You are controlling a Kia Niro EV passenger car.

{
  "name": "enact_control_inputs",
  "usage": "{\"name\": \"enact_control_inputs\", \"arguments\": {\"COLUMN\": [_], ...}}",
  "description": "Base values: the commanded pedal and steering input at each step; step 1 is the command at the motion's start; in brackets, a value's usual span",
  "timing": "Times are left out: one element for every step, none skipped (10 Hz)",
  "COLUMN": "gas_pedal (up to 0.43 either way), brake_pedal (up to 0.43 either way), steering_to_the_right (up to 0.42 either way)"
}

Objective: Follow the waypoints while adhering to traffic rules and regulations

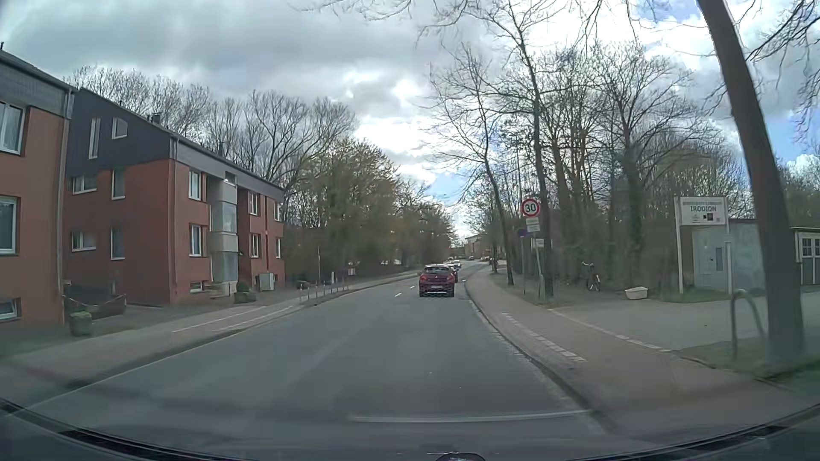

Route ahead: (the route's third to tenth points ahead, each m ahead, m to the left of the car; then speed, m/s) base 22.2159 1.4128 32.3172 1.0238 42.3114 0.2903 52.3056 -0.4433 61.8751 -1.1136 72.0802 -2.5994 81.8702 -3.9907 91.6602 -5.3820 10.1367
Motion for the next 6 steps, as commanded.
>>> {"name": "enact_control_inputs", "arguments": {"gas_pedal": [0.169,0.169,0.169,0.169,0.169,0.157], "brake_pedal": [0.0,0.0,0.0,0.0,0.0,0.0], "steering_to_the_right": [-0.004,-0.001,0.0,0.0,0.0,0.0]}}
